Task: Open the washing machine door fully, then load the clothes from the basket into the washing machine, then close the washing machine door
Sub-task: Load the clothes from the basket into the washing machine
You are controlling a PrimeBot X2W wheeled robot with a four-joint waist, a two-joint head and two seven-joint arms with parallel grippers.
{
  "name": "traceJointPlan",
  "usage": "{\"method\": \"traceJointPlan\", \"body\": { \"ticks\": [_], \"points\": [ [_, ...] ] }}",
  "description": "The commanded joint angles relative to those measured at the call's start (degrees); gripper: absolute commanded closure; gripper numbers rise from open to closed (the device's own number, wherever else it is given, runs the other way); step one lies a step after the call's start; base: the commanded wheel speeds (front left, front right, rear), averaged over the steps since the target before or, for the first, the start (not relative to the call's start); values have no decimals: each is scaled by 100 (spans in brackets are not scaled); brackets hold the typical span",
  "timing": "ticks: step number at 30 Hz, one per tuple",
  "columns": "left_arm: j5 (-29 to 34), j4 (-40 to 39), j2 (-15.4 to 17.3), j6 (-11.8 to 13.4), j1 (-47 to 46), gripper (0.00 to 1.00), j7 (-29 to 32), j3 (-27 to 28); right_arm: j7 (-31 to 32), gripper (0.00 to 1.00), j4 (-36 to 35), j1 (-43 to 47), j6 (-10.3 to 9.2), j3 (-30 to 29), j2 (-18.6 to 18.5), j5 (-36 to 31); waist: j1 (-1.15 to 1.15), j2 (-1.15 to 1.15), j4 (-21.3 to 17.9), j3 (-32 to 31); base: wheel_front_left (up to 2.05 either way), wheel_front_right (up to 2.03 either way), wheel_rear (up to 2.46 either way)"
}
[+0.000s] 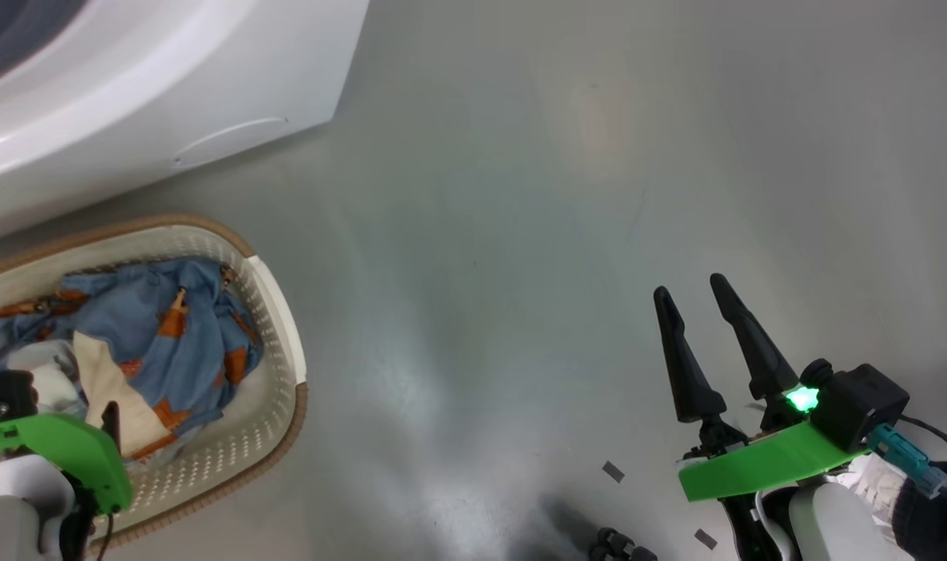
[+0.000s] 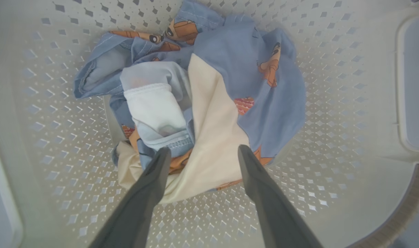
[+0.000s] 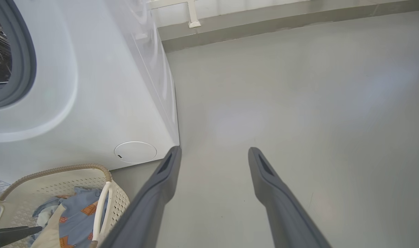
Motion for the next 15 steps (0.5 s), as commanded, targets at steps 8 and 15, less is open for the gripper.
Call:
{"method": "traceJointPlan", "body": {
  "ticks": [8,15],
  "points": [
    [-22,68,390,-1,-285,0,-83,154,-69,0,-155,-137,53,199,-52,176,0,0,-101,404,0,0,0],
    [-63,138,526,-14,-428,0,-65,153,-69,0,-158,-203,53,241,-52,231,0,0,-160,596,0,0,0]
  ]
}}
